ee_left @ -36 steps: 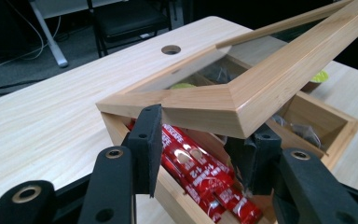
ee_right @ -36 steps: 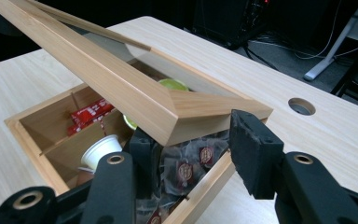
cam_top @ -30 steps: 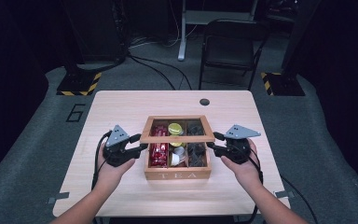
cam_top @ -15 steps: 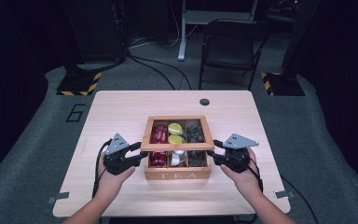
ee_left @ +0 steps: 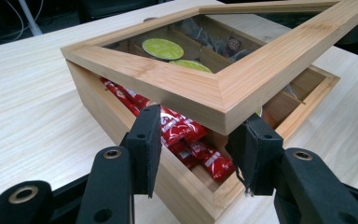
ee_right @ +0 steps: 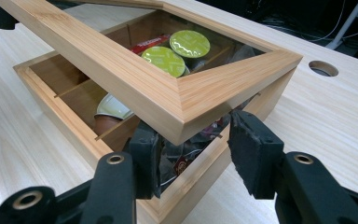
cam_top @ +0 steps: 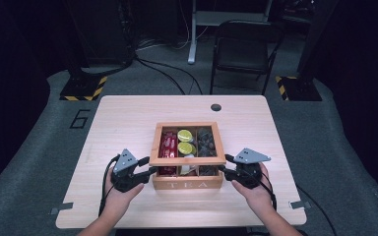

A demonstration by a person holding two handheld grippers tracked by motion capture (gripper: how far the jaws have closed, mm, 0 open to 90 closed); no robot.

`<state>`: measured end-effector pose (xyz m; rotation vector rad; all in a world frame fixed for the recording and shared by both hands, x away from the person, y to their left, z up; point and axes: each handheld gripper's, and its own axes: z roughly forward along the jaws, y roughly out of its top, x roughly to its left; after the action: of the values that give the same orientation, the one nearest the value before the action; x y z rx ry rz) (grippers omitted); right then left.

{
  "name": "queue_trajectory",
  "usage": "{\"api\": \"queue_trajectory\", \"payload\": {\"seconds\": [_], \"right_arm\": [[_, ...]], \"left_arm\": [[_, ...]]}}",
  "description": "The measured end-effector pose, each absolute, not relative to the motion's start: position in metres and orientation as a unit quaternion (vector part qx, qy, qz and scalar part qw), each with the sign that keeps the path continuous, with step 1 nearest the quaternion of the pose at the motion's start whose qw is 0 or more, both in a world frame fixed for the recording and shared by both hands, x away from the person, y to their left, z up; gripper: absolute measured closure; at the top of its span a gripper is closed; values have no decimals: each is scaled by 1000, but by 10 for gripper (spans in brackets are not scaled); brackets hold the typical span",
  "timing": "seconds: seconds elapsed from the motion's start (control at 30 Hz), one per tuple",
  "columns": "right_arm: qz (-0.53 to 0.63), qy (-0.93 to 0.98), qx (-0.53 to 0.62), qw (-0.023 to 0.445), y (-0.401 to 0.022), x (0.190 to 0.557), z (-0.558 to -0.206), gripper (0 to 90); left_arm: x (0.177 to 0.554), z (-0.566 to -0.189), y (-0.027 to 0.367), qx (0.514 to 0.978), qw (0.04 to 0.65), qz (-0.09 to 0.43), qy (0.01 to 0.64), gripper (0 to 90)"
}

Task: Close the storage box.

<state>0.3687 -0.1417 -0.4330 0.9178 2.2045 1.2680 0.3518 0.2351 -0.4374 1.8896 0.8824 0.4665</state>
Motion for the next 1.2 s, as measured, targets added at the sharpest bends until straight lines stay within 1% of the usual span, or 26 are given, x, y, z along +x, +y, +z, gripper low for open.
{"api": "queue_trajectory", "payload": {"seconds": [0.17, 0.2, 0.3, 0.53, 0.8, 1.03, 1.2], "right_arm": [[452, 797, 337, 216, -140, 365, -438, 545], [451, 798, 332, 222, -140, 365, -439, 545], [448, 801, 335, 213, -140, 363, -442, 545], [444, 803, 338, 209, -138, 362, -446, 543], [439, 809, 335, 202, -138, 360, -451, 505], [429, 817, 337, 190, -136, 361, -454, 469], [426, 817, 342, 186, -135, 360, -455, 462]], "left_arm": [[350, -444, 236, 774, 485, 185, 362, 547], [348, -445, 235, 774, 485, 186, 363, 547], [347, -447, 234, 774, 483, 187, 364, 547], [344, -453, 233, 774, 483, 189, 363, 546], [342, -459, 232, 775, 480, 183, 368, 542], [340, -463, 230, 780, 475, 172, 369, 486], [341, -464, 230, 780, 476, 172, 368, 486]]}}
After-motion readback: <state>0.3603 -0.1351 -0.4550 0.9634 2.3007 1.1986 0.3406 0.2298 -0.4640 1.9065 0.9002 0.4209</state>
